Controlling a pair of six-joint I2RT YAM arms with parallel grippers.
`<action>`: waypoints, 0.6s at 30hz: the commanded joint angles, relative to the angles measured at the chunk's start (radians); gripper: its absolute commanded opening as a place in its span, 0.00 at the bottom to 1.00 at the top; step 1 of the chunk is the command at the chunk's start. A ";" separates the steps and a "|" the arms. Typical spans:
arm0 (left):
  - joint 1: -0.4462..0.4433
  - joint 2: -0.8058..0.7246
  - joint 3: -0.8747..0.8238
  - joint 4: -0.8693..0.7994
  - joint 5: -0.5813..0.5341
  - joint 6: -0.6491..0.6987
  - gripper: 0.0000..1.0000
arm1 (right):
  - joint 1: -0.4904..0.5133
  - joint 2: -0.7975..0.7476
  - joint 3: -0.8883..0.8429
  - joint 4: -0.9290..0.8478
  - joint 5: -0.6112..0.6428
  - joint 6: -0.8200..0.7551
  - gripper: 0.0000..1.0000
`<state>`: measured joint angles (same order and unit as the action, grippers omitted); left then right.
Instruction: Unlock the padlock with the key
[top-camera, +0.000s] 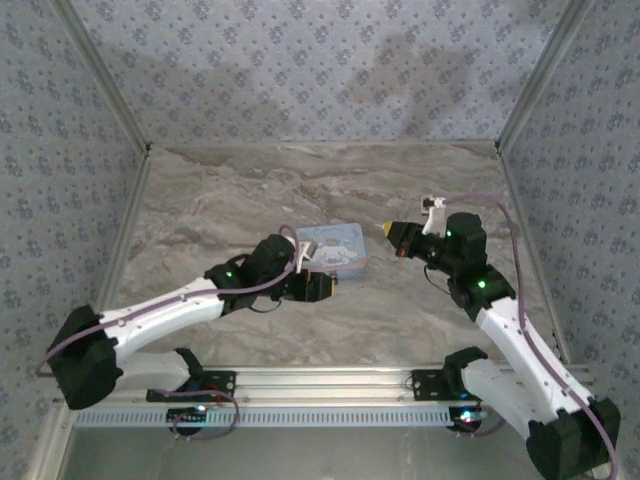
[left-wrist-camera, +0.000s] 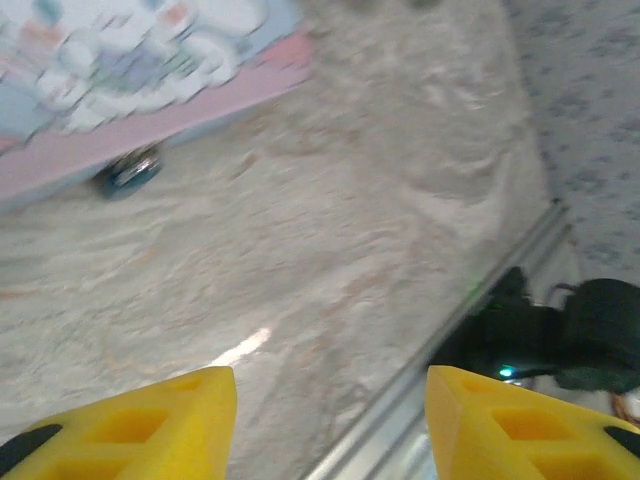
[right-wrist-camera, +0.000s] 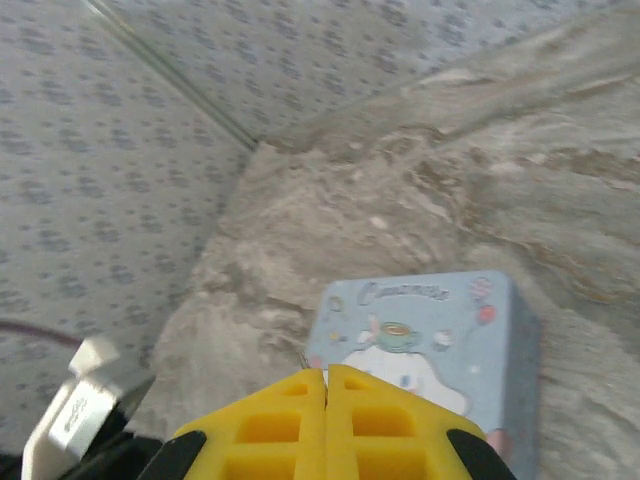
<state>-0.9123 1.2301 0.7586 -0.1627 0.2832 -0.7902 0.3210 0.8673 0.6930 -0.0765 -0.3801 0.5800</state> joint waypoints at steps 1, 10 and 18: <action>-0.005 0.041 -0.023 0.110 -0.077 -0.030 0.53 | -0.021 0.063 0.024 0.065 0.034 -0.049 0.00; 0.016 0.198 -0.021 0.205 -0.122 0.001 0.56 | -0.035 0.237 0.095 0.117 0.081 -0.105 0.00; 0.085 0.195 -0.048 0.252 -0.200 0.050 0.59 | -0.005 0.390 0.184 0.097 0.138 -0.174 0.00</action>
<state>-0.8440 1.4448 0.7223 0.0391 0.1329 -0.7845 0.3031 1.2163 0.8268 0.0158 -0.2829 0.4603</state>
